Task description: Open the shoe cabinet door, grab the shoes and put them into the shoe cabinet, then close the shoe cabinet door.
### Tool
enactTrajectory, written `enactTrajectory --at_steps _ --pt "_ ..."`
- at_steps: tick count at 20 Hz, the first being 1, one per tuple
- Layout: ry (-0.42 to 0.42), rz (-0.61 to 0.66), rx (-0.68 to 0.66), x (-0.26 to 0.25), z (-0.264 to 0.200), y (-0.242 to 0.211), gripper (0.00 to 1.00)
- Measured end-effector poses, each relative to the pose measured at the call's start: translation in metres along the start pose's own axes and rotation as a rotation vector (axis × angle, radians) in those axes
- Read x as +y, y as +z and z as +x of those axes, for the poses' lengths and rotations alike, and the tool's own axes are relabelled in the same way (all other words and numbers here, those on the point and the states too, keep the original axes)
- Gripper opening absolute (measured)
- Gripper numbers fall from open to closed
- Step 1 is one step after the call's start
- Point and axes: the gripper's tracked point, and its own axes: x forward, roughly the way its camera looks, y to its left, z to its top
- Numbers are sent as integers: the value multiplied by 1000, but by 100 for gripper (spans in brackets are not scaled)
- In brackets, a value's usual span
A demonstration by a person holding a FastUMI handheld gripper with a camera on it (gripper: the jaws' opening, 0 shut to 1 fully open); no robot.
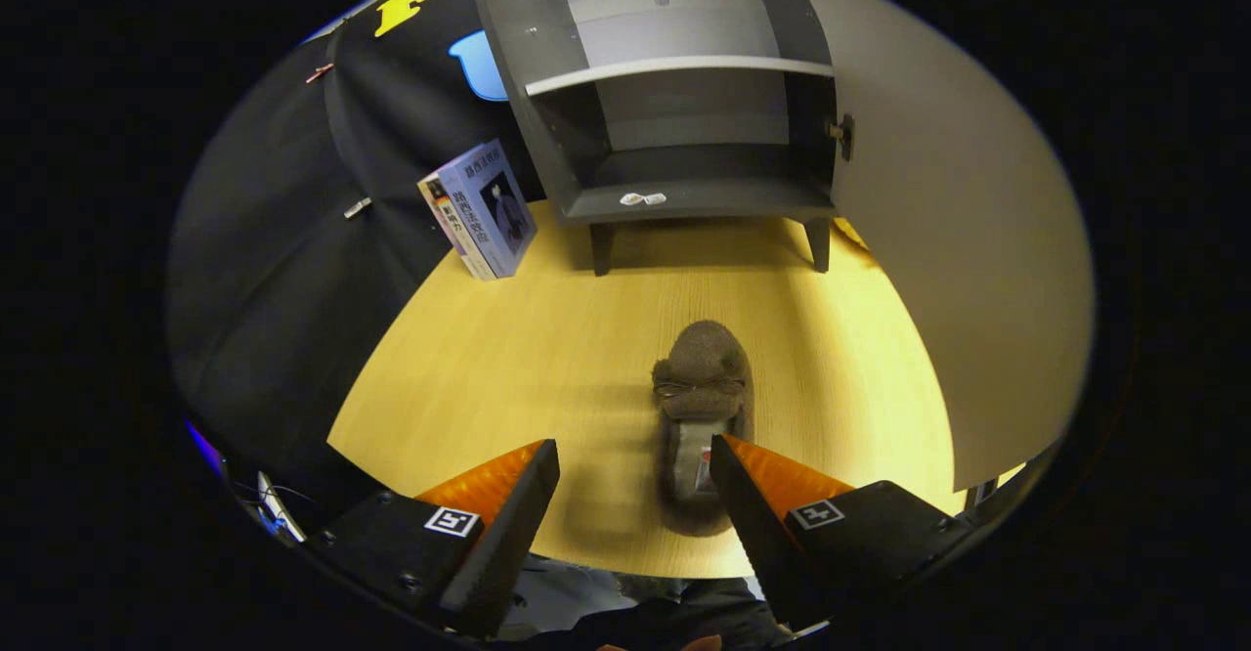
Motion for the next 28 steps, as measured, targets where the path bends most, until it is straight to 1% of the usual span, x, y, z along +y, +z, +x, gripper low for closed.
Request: enactTrajectory --at_steps 3,6,7,9,10,12,13,15,16,18,21,28 --pt "-22 13 15 -7 39 -18 99" --pt "-49 7 -25 -16 76 -22 99" --pt "-59 11 -42 -17 86 -21 95" --pt "-78 13 -82 -18 103 -12 80" --pt "-105 4 -102 -23 111 -9 80" --pt "-189 -9 -113 -39 126 -8 56" --pt "-194 -10 -128 -40 124 -4 44" --pt "-161 -2 -133 -31 122 -2 19" --pt "-148 5 -131 -31 112 3 7" --pt "-143 9 -157 -34 103 18 7" --pt "-132 17 -167 -36 75 45 7" --pt "-67 26 -258 -21 -11 138 7"
